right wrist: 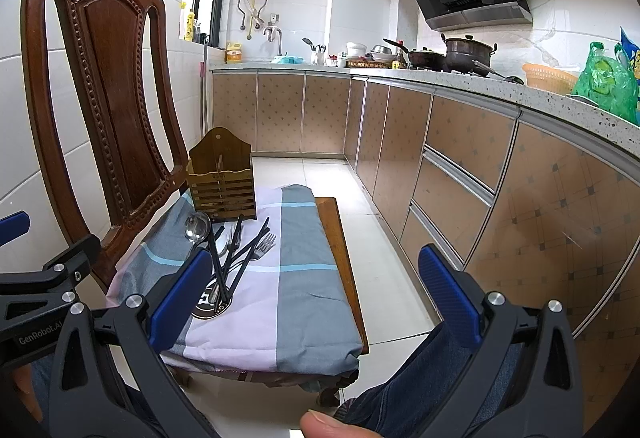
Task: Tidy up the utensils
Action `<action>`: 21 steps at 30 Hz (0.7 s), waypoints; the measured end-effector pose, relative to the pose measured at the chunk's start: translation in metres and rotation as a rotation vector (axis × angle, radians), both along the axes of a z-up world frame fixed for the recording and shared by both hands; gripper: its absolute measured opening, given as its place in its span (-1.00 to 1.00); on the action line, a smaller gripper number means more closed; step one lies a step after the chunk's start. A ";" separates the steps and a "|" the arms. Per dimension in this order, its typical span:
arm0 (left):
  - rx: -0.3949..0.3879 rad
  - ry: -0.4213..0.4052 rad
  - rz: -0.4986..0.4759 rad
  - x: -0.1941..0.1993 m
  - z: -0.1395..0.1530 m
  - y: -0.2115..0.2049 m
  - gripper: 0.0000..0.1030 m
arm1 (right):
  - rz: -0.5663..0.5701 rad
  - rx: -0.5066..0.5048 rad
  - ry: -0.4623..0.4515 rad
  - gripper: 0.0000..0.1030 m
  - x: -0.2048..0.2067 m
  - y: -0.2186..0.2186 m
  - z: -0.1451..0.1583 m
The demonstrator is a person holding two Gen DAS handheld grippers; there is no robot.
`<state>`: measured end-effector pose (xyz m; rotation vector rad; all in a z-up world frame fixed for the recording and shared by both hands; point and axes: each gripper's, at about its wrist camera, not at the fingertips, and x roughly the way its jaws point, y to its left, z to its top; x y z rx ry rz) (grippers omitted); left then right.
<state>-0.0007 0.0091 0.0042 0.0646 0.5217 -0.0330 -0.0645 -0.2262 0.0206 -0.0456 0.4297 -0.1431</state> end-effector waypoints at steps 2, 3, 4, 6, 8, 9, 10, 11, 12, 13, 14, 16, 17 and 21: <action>0.001 -0.001 0.001 0.001 0.000 0.000 0.92 | -0.001 -0.001 0.000 0.95 -0.003 -0.001 0.001; 0.001 0.000 0.001 0.001 0.000 0.001 0.92 | -0.001 -0.001 0.001 0.95 -0.003 -0.001 0.001; 0.001 0.000 0.002 0.002 0.001 0.001 0.92 | 0.000 0.000 0.001 0.95 -0.003 -0.001 0.001; 0.004 0.000 0.003 0.002 0.000 0.000 0.92 | 0.001 0.000 0.002 0.95 -0.004 -0.002 0.001; 0.007 -0.001 0.003 0.003 -0.003 -0.005 0.92 | 0.002 -0.001 0.003 0.95 0.000 0.001 0.002; 0.008 -0.001 0.004 0.003 -0.003 -0.005 0.92 | 0.002 0.000 0.003 0.95 0.000 0.001 0.002; 0.008 -0.001 0.005 0.003 -0.003 -0.004 0.92 | 0.001 -0.001 0.003 0.95 0.000 0.001 0.001; 0.008 -0.001 0.005 0.003 -0.003 -0.005 0.92 | 0.001 -0.001 0.003 0.95 0.000 0.001 0.002; 0.007 -0.001 0.005 0.003 -0.003 -0.004 0.92 | 0.001 -0.001 0.003 0.95 0.000 0.001 0.001; 0.007 -0.001 0.004 0.003 -0.003 -0.004 0.92 | 0.001 -0.001 0.003 0.95 0.000 0.001 0.001; 0.008 -0.001 0.004 0.002 -0.004 -0.005 0.92 | 0.000 -0.001 0.003 0.95 0.000 0.001 0.001; 0.008 -0.001 0.004 0.002 -0.004 -0.006 0.92 | 0.001 -0.001 0.003 0.95 0.000 0.001 0.001; 0.008 -0.001 0.004 0.002 -0.004 -0.005 0.92 | 0.001 -0.001 0.002 0.95 0.000 0.001 0.001; 0.008 0.000 0.004 0.002 -0.004 -0.005 0.92 | 0.001 0.000 0.003 0.95 0.000 0.001 0.001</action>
